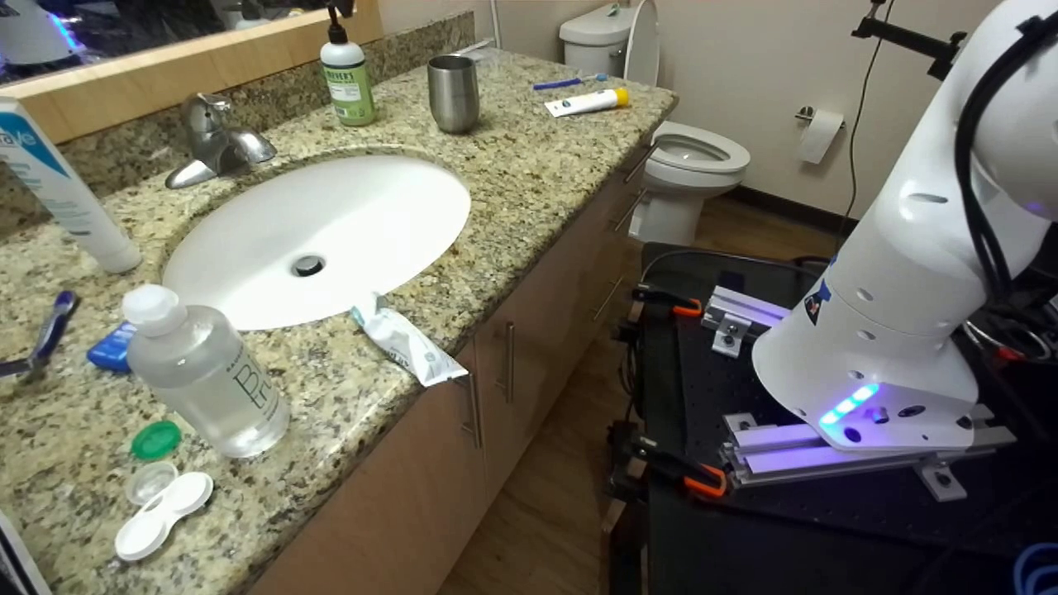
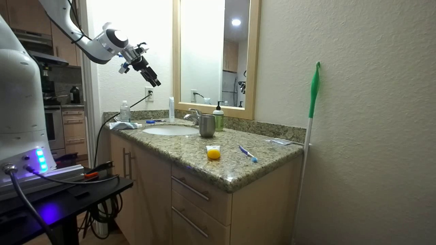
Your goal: Open the faucet
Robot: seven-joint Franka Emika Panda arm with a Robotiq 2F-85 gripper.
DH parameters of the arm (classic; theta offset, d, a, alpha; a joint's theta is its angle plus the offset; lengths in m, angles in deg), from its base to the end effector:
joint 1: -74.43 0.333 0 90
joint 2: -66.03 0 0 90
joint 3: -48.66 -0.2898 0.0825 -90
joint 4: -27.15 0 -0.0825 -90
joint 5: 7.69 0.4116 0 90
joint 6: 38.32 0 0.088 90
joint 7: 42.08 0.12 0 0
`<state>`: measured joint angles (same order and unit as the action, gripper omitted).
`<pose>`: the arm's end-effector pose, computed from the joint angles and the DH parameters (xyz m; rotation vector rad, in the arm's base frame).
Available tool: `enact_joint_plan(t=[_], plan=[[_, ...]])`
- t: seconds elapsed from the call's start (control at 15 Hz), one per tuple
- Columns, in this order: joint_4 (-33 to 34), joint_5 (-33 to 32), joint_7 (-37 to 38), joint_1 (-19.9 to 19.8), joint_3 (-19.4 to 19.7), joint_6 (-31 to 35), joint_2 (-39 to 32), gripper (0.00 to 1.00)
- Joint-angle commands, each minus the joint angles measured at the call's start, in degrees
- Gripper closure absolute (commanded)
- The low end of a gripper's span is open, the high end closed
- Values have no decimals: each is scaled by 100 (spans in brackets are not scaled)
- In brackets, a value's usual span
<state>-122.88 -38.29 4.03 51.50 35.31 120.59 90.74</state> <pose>0.4711 -0.0630 0.3973 2.6692 -0.7056 0.9182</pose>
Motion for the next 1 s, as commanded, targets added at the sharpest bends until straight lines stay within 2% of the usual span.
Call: enact_joint_plan(t=[0.0, 0.2, 0.27, 0.4, 0.47, 0.53, 0.67, 0.73, 0.8, 0.93], plan=[[27, -28, 46, -69, 7, 118, -138, 0], [34, -19, 34, -1, 18, 76, -96, 0], [-128, -6, -32, 52, 53, -36, 155, 0], [171, 310, -618, 264, 319, -244, -356, 0], [446, 660, -1243, 548, 646, -155, -864, 0], [386, 823, -1663, 811, 1100, 175, -1013, 0], [637, 1315, -2549, 1562, 1819, 269, -1396, 0], [809, 1519, -3000, 1773, 2057, 148, -1515, 0], [989, 1886, -3431, 1469, 1898, 123, -1669, 0], [1343, 1506, -3121, 1175, 1892, 404, -2103, 0]])
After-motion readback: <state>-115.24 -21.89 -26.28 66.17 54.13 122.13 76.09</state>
